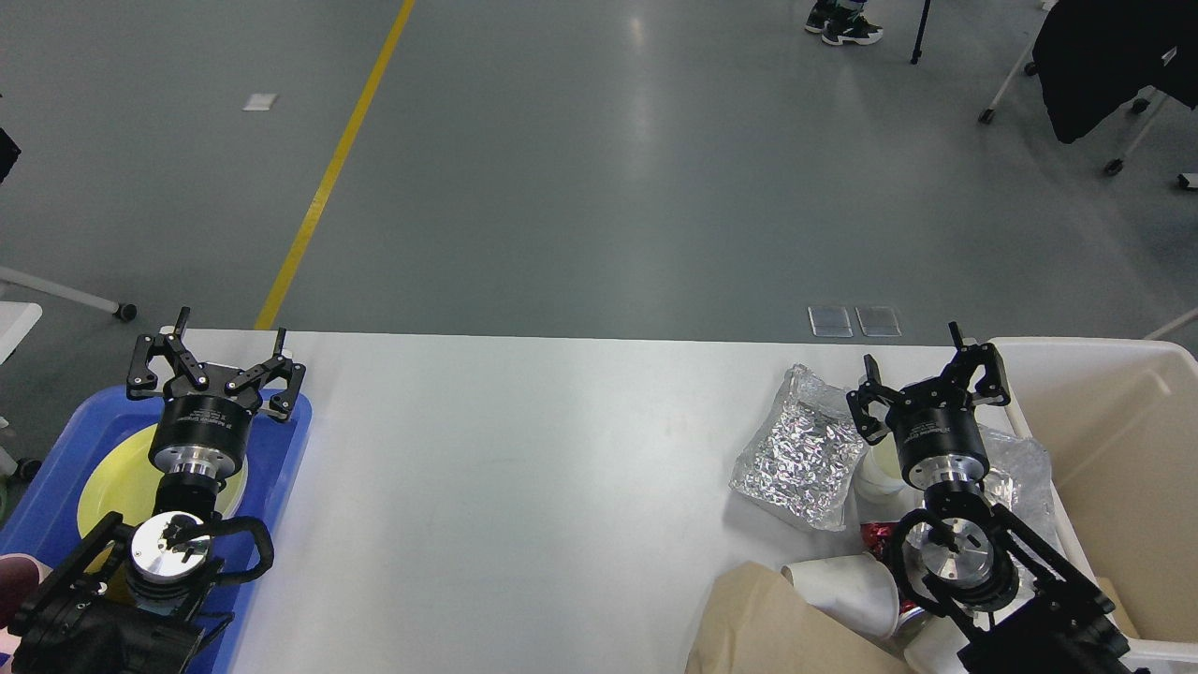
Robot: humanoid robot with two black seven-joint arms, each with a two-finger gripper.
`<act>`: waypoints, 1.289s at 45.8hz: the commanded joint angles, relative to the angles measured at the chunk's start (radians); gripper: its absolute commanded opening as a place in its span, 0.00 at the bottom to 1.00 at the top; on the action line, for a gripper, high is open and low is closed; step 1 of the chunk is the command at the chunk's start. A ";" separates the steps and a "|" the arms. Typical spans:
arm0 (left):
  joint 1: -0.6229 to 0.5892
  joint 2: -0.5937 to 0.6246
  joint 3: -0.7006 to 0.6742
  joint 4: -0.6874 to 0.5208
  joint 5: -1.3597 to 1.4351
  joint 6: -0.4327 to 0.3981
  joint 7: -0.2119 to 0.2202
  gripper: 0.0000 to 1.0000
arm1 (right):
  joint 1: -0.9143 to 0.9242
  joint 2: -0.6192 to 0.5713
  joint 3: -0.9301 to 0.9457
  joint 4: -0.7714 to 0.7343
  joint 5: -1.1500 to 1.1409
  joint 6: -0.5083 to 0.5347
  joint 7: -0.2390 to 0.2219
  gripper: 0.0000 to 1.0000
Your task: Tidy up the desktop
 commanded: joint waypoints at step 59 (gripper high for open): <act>-0.022 -0.028 0.045 0.097 -0.003 -0.194 0.017 0.96 | 0.000 0.000 0.000 0.000 0.000 0.000 0.000 1.00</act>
